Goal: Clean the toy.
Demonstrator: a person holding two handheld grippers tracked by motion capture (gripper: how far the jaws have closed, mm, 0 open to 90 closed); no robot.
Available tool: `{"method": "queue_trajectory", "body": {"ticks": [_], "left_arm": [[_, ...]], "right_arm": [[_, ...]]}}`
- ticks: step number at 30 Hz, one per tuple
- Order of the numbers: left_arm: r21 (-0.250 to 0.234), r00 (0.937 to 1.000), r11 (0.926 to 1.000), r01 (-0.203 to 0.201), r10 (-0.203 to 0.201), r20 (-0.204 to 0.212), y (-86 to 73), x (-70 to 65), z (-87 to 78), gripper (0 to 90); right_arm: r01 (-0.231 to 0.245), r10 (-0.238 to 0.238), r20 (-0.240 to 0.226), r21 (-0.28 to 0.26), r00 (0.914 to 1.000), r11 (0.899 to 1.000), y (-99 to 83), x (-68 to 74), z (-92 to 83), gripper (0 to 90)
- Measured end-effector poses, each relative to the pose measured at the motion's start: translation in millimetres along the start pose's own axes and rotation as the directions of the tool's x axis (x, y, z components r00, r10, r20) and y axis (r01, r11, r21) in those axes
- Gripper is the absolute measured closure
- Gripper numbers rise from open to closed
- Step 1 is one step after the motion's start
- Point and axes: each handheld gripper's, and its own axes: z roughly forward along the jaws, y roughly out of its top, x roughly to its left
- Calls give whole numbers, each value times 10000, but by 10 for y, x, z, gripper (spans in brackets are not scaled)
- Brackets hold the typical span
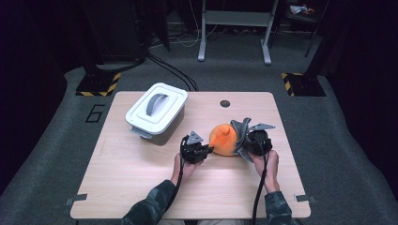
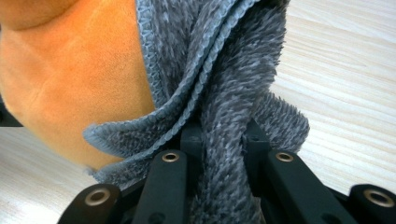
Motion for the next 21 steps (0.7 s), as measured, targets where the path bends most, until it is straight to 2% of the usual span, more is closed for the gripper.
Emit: {"method": "queue_trajectory", "body": {"ticks": [12, 13, 14, 15, 21], "left_arm": [[-178, 9982, 9981, -587, 585, -114, 248, -52, -94, 839], [-164, 9976, 9975, -691, 690, -89, 273, -51, -111, 839], [-249, 9980, 9977, -631, 629, -65, 292, -59, -119, 839], [-239, 9965, 9963, -824, 821, -132, 324, -58, -134, 839], [-155, 9931, 9931, -1164, 1162, -148, 448, -66, -187, 839]], "right_arm": [[-179, 189, 177, -531, 9997, 9984, -33, -120, -161, 762], [-237, 247, 168, -581, 9996, 9980, -32, -119, -169, 762], [-244, 257, 187, -647, 9995, 9976, -29, -119, -180, 762], [-159, 173, 204, -657, 9996, 9977, -26, -123, -197, 762], [-50, 74, 214, -1099, 9997, 9939, 42, -83, -318, 762]]}}
